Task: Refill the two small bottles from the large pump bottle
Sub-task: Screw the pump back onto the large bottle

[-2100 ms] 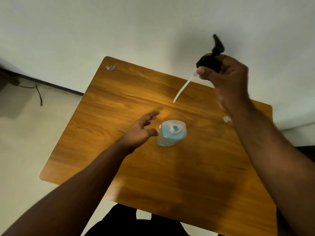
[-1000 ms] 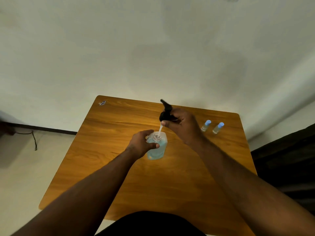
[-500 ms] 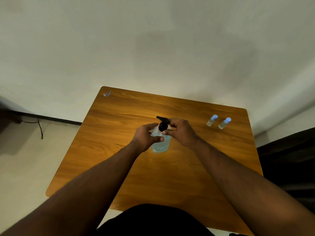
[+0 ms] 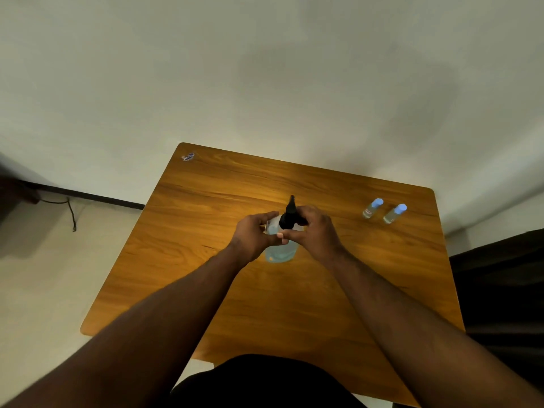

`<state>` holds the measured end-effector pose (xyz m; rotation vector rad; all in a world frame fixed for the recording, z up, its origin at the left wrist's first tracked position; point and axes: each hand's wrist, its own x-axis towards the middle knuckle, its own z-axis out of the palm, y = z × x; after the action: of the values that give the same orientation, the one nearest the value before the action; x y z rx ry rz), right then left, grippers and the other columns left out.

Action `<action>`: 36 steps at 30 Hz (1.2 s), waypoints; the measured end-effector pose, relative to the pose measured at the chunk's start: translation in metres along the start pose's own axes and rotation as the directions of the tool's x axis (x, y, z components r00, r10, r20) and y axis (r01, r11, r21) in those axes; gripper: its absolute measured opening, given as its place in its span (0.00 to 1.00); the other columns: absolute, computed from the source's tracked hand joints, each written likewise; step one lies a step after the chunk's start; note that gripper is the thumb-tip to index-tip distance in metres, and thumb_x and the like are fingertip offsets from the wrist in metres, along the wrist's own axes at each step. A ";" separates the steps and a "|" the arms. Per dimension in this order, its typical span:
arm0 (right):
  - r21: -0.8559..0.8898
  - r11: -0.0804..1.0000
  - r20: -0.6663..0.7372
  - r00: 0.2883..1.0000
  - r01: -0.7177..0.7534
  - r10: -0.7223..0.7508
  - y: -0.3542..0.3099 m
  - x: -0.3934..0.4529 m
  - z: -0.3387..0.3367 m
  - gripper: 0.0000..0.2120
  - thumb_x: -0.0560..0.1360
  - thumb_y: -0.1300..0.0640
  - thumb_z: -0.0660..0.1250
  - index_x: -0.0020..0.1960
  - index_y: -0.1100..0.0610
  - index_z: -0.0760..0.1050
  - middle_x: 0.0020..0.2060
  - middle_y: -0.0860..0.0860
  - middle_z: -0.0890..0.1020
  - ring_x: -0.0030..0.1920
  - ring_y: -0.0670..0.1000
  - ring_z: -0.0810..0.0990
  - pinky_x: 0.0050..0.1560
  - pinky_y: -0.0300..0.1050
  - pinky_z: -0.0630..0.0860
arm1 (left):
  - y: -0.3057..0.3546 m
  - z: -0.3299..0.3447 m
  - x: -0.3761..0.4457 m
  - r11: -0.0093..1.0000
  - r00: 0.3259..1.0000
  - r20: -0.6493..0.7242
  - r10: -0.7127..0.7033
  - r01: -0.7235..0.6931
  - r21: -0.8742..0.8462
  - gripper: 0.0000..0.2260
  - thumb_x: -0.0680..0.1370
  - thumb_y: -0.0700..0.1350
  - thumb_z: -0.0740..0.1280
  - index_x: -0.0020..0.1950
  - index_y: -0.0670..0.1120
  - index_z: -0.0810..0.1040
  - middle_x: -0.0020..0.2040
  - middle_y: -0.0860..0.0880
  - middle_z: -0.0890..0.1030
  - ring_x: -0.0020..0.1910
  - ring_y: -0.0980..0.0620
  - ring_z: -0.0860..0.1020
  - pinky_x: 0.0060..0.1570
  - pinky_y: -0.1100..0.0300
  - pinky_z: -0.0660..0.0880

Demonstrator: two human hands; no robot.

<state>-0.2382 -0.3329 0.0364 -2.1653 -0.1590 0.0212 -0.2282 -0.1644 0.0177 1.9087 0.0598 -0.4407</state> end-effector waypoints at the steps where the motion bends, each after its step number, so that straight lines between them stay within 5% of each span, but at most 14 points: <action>1: 0.032 0.999 -0.003 1.000 -0.021 0.021 0.002 -0.002 -0.001 0.23 0.63 0.55 0.79 0.56 0.54 0.78 0.52 0.48 0.80 0.52 0.44 0.78 0.52 0.34 0.75 | 0.000 0.000 0.000 1.000 1.000 0.001 0.005 -0.005 -0.001 0.35 0.65 0.44 0.81 0.70 0.47 0.73 0.65 0.48 0.78 0.63 0.50 0.76 0.56 0.57 0.77; 5: 0.180 0.974 0.006 0.991 -0.135 0.136 0.008 -0.006 -0.004 0.27 0.61 0.55 0.80 0.58 0.53 0.75 0.55 0.49 0.80 0.57 0.45 0.78 0.57 0.43 0.78 | 0.000 -0.002 0.000 1.000 1.000 0.005 0.012 -0.012 -0.014 0.35 0.64 0.47 0.81 0.70 0.47 0.74 0.63 0.48 0.80 0.61 0.52 0.77 0.55 0.59 0.76; 9: 0.164 0.981 0.011 0.994 -0.106 0.106 0.010 -0.006 0.000 0.33 0.63 0.57 0.79 0.66 0.53 0.72 0.60 0.46 0.76 0.59 0.43 0.76 0.58 0.37 0.75 | -0.002 -0.002 0.000 1.000 1.000 0.018 0.015 -0.015 -0.010 0.35 0.65 0.48 0.80 0.70 0.47 0.73 0.64 0.48 0.80 0.63 0.50 0.76 0.60 0.53 0.77; 14: 0.120 0.990 -0.069 0.995 -0.068 0.077 0.013 -0.010 0.002 0.22 0.64 0.55 0.78 0.54 0.62 0.78 0.57 0.53 0.79 0.57 0.47 0.78 0.56 0.48 0.79 | -0.002 -0.002 0.001 0.999 0.999 0.011 0.031 -0.031 0.006 0.36 0.65 0.48 0.81 0.70 0.47 0.73 0.64 0.48 0.80 0.62 0.50 0.76 0.57 0.57 0.76; 19: 0.158 0.985 -0.078 0.994 -0.066 0.079 0.009 -0.007 0.005 0.24 0.67 0.55 0.77 0.62 0.55 0.76 0.59 0.52 0.78 0.58 0.47 0.77 0.57 0.44 0.78 | -0.001 -0.003 0.002 0.999 0.999 0.014 0.036 -0.036 0.003 0.35 0.65 0.47 0.81 0.70 0.46 0.73 0.63 0.48 0.80 0.61 0.51 0.77 0.56 0.59 0.76; 24: 0.044 0.997 -0.138 0.988 -0.064 0.069 0.005 -0.006 0.007 0.17 0.65 0.55 0.77 0.52 0.57 0.79 0.49 0.51 0.81 0.50 0.47 0.78 0.50 0.49 0.80 | -0.002 -0.002 0.001 0.999 0.999 0.020 0.031 -0.030 -0.009 0.35 0.65 0.44 0.80 0.70 0.45 0.73 0.64 0.48 0.80 0.62 0.51 0.77 0.56 0.59 0.76; 29: 0.164 0.979 -0.035 0.991 -0.121 0.128 0.007 -0.007 0.005 0.29 0.66 0.55 0.77 0.65 0.51 0.72 0.60 0.46 0.76 0.57 0.44 0.76 0.52 0.34 0.75 | -0.002 -0.002 0.002 0.999 0.999 0.031 0.029 -0.029 -0.022 0.35 0.65 0.43 0.80 0.70 0.45 0.73 0.63 0.48 0.80 0.61 0.53 0.77 0.50 0.65 0.75; 32: 0.125 0.988 0.009 0.996 -0.090 0.089 0.006 0.001 0.002 0.20 0.67 0.57 0.76 0.58 0.53 0.77 0.56 0.49 0.79 0.56 0.47 0.77 0.55 0.40 0.76 | -0.003 -0.002 0.001 0.999 0.999 0.028 0.025 -0.025 -0.030 0.36 0.65 0.44 0.81 0.71 0.46 0.73 0.63 0.48 0.80 0.61 0.52 0.77 0.52 0.64 0.75; 36: -0.045 0.994 -0.114 0.989 -0.099 0.093 -0.001 0.004 0.013 0.20 0.62 0.52 0.79 0.46 0.55 0.72 0.44 0.50 0.79 0.45 0.49 0.76 0.41 0.41 0.74 | -0.005 -0.001 0.001 0.998 0.998 0.031 0.060 -0.060 -0.017 0.31 0.65 0.43 0.80 0.67 0.47 0.77 0.55 0.52 0.83 0.57 0.54 0.79 0.47 0.69 0.76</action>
<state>-0.2357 -0.3208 0.0302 -2.2167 0.0096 -0.0498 -0.2278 -0.1617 0.0136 1.8817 -0.0147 -0.4288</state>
